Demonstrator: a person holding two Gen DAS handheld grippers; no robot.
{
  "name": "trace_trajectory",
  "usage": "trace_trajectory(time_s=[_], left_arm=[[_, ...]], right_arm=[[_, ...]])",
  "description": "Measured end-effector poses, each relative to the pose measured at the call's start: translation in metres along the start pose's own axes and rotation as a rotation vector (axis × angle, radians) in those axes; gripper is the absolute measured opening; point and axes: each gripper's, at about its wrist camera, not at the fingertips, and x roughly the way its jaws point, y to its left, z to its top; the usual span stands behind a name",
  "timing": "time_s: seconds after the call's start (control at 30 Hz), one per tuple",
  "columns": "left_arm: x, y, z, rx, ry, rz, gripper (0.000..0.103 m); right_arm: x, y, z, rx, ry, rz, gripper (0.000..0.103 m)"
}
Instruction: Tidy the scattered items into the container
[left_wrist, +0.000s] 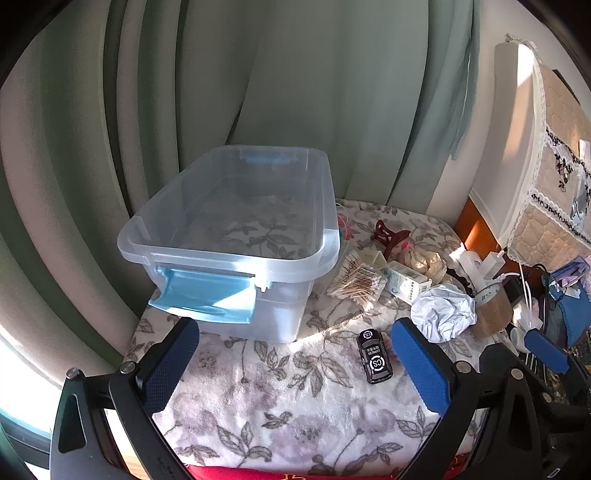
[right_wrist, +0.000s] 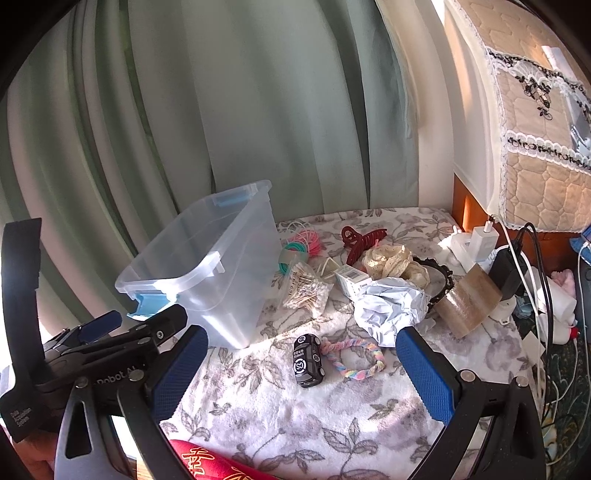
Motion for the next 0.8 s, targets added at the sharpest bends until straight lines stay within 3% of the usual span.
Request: trace_trajectory(time_s=[0.27,0.57,0.8], left_arm=[[0.018,-0.015,-0.001,0.031,-0.005,-0.045,0.103],[0.04,-0.045,0.004,0.06,0.01,-0.158,0.103],[0.072,-0.066,-0.01,0.107,0.155,-0.197,0.103]], right_arm=[[0.013,-0.021,-0.005,0.054,0.024,-0.001,0.103],[0.015,-0.056,-0.005,0.118,-0.025,-0.017,0.103],[0.03,-0.085,-0.013,0.154,0.047,-0.05,0.103]])
